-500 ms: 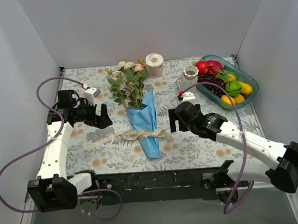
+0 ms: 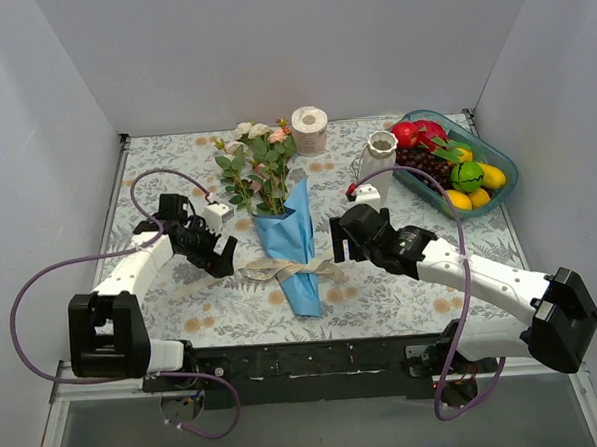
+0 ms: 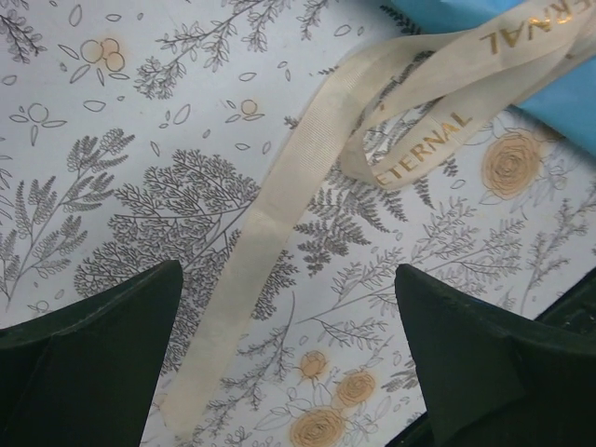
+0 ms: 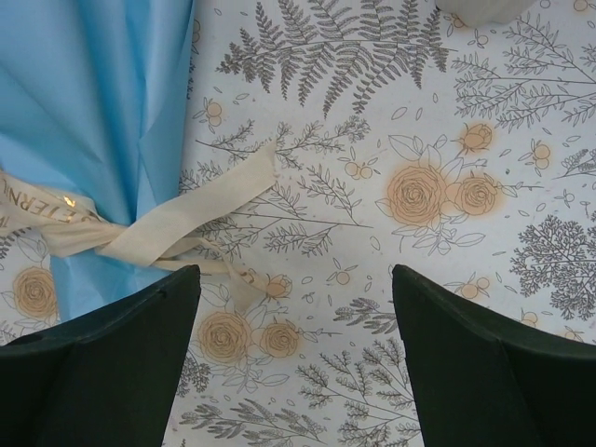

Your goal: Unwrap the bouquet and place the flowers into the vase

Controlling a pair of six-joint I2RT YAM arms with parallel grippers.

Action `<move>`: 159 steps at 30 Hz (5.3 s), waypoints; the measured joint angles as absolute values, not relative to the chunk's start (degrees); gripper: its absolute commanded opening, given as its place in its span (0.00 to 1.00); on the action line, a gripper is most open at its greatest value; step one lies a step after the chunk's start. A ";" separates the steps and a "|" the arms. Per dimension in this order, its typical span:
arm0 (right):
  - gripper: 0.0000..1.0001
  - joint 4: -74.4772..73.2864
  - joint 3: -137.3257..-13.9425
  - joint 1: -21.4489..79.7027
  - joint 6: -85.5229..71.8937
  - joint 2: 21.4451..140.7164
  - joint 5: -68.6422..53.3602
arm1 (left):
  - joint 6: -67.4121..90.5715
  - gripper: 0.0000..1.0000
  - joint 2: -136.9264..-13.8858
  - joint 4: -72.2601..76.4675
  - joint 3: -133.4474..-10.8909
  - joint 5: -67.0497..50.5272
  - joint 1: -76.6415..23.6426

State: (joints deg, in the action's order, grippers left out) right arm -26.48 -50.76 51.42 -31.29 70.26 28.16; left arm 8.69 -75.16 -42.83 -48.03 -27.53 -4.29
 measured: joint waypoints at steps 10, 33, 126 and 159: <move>0.89 -23.79 -51.75 51.42 -31.35 75.09 27.70 | 4.95 0.93 -80.47 -35.22 -46.78 -25.15 -7.33; 0.88 -18.04 -51.72 47.22 -32.67 78.13 20.45 | 1.17 0.27 -84.75 -26.24 -42.98 -19.79 -12.51; 0.01 -3.44 -46.26 46.50 -40.05 82.72 3.57 | 3.36 0.00 -80.79 -28.03 -39.97 -19.05 -12.88; 0.04 -23.68 -50.52 42.78 -34.81 57.36 22.90 | 4.62 0.00 -74.78 -31.88 -42.46 -20.60 -2.74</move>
